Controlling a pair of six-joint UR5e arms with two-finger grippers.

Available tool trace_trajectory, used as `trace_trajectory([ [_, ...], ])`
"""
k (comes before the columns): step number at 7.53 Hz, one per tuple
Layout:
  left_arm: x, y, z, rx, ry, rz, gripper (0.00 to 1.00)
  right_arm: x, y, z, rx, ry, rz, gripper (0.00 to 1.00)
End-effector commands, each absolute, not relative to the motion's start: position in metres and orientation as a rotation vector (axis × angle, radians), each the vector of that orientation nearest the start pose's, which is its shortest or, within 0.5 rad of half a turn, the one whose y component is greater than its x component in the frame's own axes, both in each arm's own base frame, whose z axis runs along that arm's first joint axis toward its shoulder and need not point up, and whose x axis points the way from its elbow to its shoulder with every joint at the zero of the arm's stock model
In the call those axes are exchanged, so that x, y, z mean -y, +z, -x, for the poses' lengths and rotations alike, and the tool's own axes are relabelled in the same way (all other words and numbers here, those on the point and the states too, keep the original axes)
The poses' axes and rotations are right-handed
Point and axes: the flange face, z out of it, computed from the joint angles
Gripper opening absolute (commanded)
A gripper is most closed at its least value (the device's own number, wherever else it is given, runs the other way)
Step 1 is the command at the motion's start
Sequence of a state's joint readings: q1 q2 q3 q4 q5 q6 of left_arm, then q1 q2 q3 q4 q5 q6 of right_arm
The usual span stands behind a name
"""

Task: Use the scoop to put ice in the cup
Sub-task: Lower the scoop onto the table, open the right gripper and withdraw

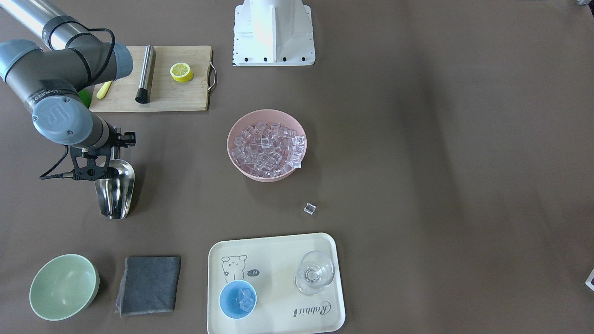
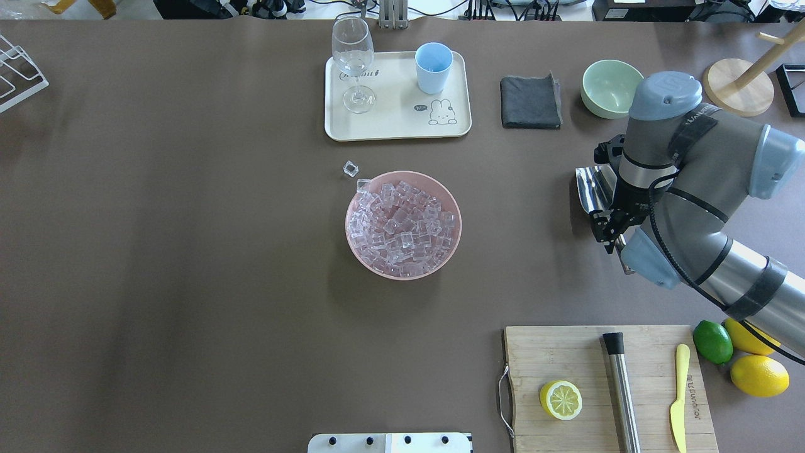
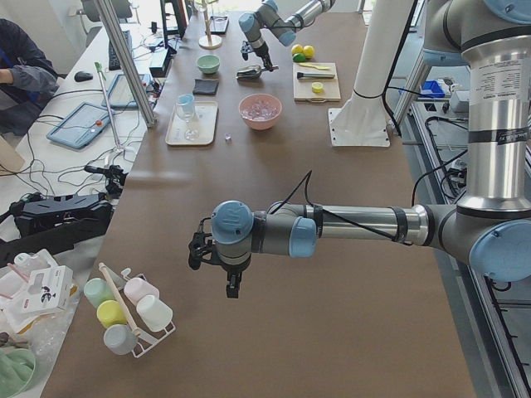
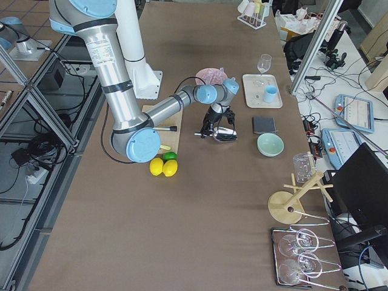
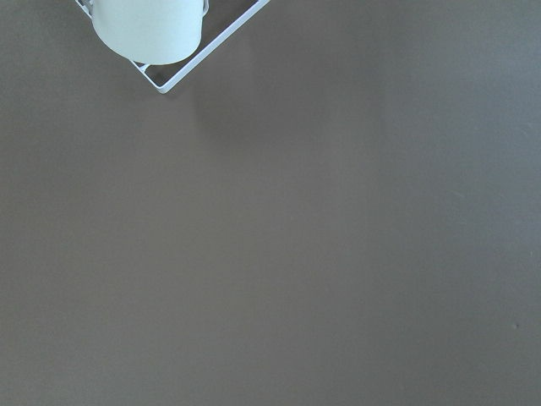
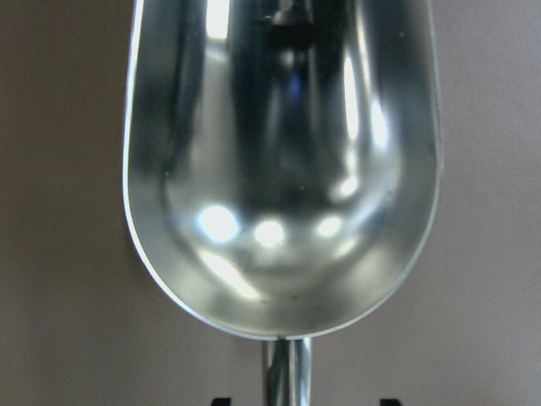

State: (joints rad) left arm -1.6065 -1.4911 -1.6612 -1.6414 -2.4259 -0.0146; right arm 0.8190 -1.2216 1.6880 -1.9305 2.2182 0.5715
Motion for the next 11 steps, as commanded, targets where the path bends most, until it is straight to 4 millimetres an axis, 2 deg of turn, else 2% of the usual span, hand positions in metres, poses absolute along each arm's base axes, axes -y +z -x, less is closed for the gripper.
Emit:
trace_trajectory([
  [1, 0.461, 0.639, 0.075, -0.852, -0.012, -0.086, 0.98, 0.526, 0.447, 0.304, 0.607, -0.118, 0.257, 1.0],
  [2, 0.461, 0.639, 0.075, -0.851, -0.012, -0.088, 0.98, 0.55, 0.437, 0.257, 0.635, -0.051, 0.198, 1.0],
  [3, 0.461, 0.638, 0.075, -0.851, -0.014, -0.087, 0.98, 0.57, 0.431, 0.2, 0.645, -0.003, 0.13, 1.0],
  [4, 0.461, 0.639, 0.075, -0.852, -0.014, -0.085, 0.98, 0.579, 0.442, 0.131, 0.613, -0.067, 0.03, 1.0],
  [5, 0.461, 0.638, 0.075, -0.851, -0.014, -0.087, 0.98, 0.582, 0.467, 0.059, 0.6, -0.106, -0.012, 1.0],
  [6, 0.461, 0.639, 0.075, -0.852, -0.014, -0.085, 0.98, 0.575, 0.503, -0.011, 0.597, -0.066, -0.015, 1.0],
  [7, 0.461, 0.638, 0.075, -0.851, -0.014, -0.087, 0.98, 0.562, 0.539, -0.065, 0.603, -0.025, 0.003, 1.0],
  [8, 0.461, 0.638, 0.075, -0.851, -0.014, -0.087, 0.98, 0.532, 0.594, -0.096, 0.688, 0.007, 0.065, 1.0],
  [9, 0.461, 0.639, 0.075, -0.852, -0.014, -0.085, 0.98, 0.507, 0.633, -0.098, 0.723, 0.024, 0.091, 1.0],
  [10, 0.46, 0.64, 0.075, -0.852, -0.015, -0.084, 0.98, 0.484, 0.657, -0.096, 0.726, 0.016, 0.057, 1.0],
  [11, 0.46, 0.638, 0.077, -0.853, -0.016, -0.09, 0.98, 0.471, 0.67, -0.096, 0.727, 0.012, 0.042, 1.0],
])
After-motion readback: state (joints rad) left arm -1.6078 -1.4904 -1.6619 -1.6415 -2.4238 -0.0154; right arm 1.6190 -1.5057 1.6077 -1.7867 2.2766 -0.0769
